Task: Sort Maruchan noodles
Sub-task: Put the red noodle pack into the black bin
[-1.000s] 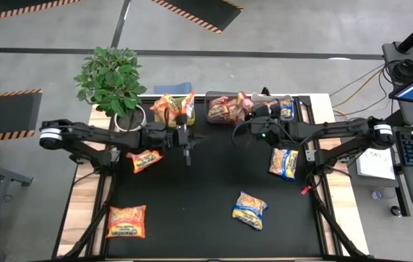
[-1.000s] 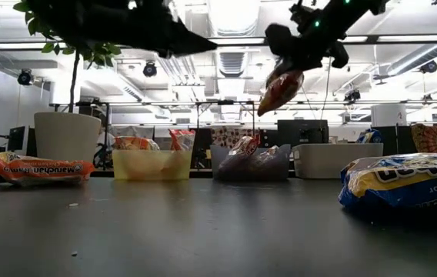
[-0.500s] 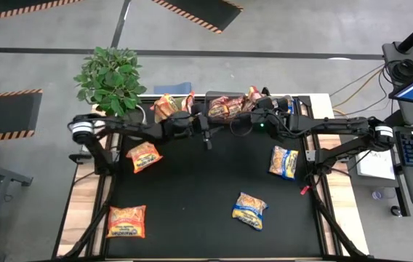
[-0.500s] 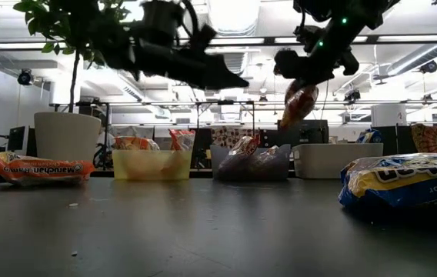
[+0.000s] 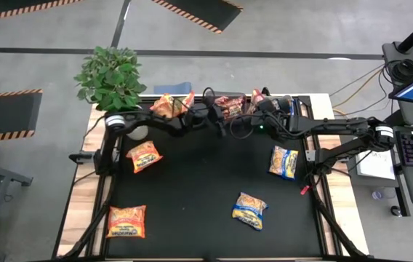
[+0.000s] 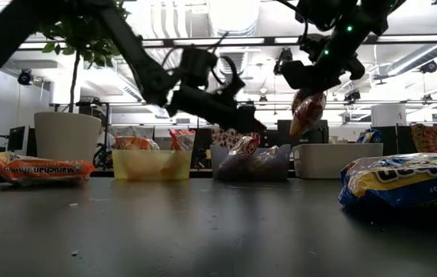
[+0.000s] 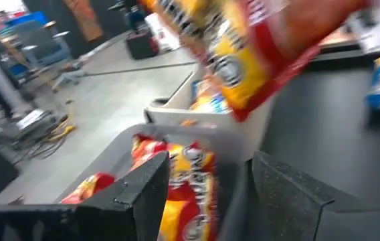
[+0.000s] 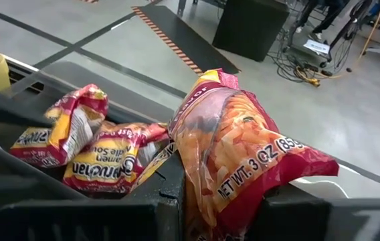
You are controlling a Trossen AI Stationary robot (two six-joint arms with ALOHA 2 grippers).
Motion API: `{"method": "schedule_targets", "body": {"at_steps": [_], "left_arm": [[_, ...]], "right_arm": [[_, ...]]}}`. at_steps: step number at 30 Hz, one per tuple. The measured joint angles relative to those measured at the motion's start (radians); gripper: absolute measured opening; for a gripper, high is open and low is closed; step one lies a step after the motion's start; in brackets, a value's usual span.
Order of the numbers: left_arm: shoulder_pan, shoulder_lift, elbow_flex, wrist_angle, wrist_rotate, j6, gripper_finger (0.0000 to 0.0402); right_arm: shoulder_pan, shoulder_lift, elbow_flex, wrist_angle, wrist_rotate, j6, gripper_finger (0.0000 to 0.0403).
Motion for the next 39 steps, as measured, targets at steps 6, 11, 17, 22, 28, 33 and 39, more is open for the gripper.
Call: {"method": "schedule_targets", "body": {"at_steps": [6, 11, 17, 22, 28, 33, 39], "left_arm": [[0.007, 0.060, 0.046, 0.002, -0.098, 0.038, 0.0191], [0.013, 0.059, 0.036, 0.001, -0.124, 0.037, 0.0188], [0.024, 0.062, 0.047, -0.049, -0.164, -0.005, 0.0185], [0.024, 0.062, 0.045, -0.056, -0.242, -0.010, 0.0167], [0.024, 0.062, 0.044, -0.068, -0.305, -0.033, 0.0116], [0.016, 0.062, 0.044, -0.076, -0.311, -0.079, 0.0042], [-0.004, 0.024, 0.043, -0.081, -0.409, -0.080, 0.0003]], "right_arm": [[0.000, -0.001, -0.013, -0.002, -0.012, 0.015, 0.0065], [0.001, -0.002, -0.013, -0.001, -0.027, 0.017, 0.0065], [0.001, -0.002, -0.013, 0.001, -0.028, 0.017, 0.0065], [0.001, -0.002, -0.013, 0.001, -0.029, 0.017, 0.0065], [0.001, -0.002, -0.014, 0.002, -0.041, 0.018, 0.0065], [0.001, -0.002, -0.014, 0.017, -0.062, 0.047, 0.0065], [0.001, 0.009, -0.014, 0.175, -0.107, 0.005, 0.0065]]}}
